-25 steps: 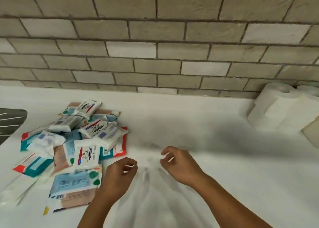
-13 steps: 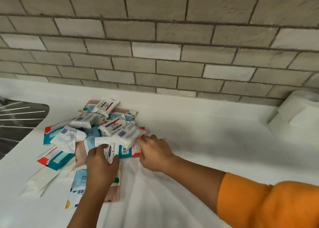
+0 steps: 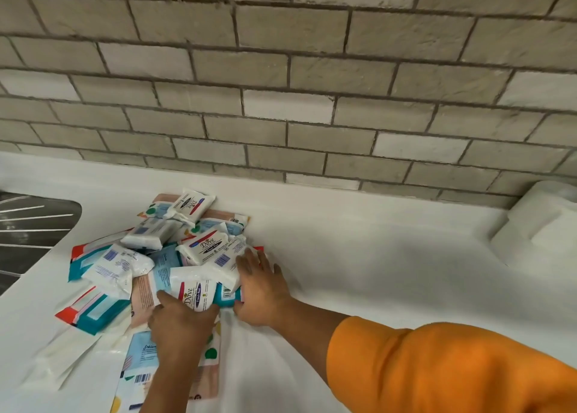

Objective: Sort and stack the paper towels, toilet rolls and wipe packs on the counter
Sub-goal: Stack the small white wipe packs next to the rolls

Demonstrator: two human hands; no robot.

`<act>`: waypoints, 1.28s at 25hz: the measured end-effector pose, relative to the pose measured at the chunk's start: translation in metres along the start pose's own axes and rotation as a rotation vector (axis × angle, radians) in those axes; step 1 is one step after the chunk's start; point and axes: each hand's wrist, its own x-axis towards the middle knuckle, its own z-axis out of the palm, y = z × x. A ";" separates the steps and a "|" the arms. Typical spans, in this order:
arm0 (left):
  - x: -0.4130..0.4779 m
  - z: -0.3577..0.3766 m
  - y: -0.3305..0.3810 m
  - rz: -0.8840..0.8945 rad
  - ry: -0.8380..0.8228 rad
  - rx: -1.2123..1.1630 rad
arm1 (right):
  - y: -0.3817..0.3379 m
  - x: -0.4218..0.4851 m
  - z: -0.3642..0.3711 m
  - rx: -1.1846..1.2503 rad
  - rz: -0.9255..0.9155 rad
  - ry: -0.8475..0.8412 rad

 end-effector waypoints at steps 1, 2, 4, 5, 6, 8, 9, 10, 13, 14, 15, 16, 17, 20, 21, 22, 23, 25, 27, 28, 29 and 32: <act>0.001 -0.003 -0.002 0.001 0.011 -0.014 | -0.002 0.004 -0.002 0.007 -0.002 -0.006; 0.001 -0.006 -0.003 0.010 0.019 -0.011 | -0.005 0.008 -0.004 0.014 -0.002 -0.018; -0.004 -0.016 -0.003 0.038 0.031 0.019 | -0.008 0.015 -0.006 0.008 0.012 -0.032; -0.010 -0.022 -0.001 0.052 0.036 0.019 | -0.009 0.018 -0.006 -0.012 0.022 -0.030; -0.016 -0.028 0.001 0.063 0.041 -0.003 | -0.010 0.020 -0.007 -0.032 0.037 -0.030; -0.026 -0.038 0.006 0.068 0.048 -0.087 | -0.010 0.023 -0.010 -0.047 0.060 -0.051; -0.030 -0.043 0.008 0.061 0.051 -0.125 | -0.008 0.024 -0.012 -0.053 0.059 -0.059; -0.034 -0.047 0.010 0.052 0.050 -0.161 | -0.006 0.025 -0.013 -0.059 0.049 -0.056; -0.046 -0.061 0.017 0.015 0.029 -0.323 | 0.007 0.023 -0.019 -0.043 0.027 -0.028; -0.049 -0.065 0.020 0.021 0.017 -0.399 | 0.012 0.021 -0.020 -0.024 0.026 -0.009; -0.052 -0.068 0.022 0.045 0.000 -0.465 | 0.017 0.019 -0.022 0.019 0.030 0.011; -0.054 -0.071 0.025 0.078 -0.022 -0.519 | 0.022 0.015 -0.025 0.107 0.044 0.036; -0.056 -0.072 0.028 0.110 -0.045 -0.564 | 0.028 0.011 -0.026 0.250 0.081 0.055; -0.064 -0.064 0.038 0.133 -0.111 -0.658 | 0.055 -0.007 -0.030 0.841 0.262 0.140; -0.068 -0.059 0.042 0.137 -0.129 -0.676 | 0.067 -0.017 -0.030 1.047 0.325 0.179; -0.072 -0.053 0.047 0.145 -0.149 -0.683 | 0.078 -0.029 -0.030 1.258 0.383 0.224; -0.076 -0.047 0.050 0.155 -0.173 -0.694 | 0.090 -0.044 -0.030 1.427 0.435 0.264; -0.086 -0.035 0.059 0.193 -0.229 -0.724 | 0.115 -0.072 -0.025 1.633 0.529 0.333; -0.098 -0.023 0.071 0.247 -0.299 -0.718 | 0.143 -0.100 -0.023 1.724 0.598 0.396; -0.105 -0.017 0.079 0.279 -0.333 -0.699 | 0.157 -0.114 -0.023 1.751 0.617 0.429; -0.111 -0.010 0.086 0.315 -0.359 -0.675 | 0.172 -0.126 -0.024 1.766 0.639 0.464; -0.132 0.015 0.107 0.418 -0.422 -0.607 | 0.210 -0.155 -0.030 1.737 0.721 0.536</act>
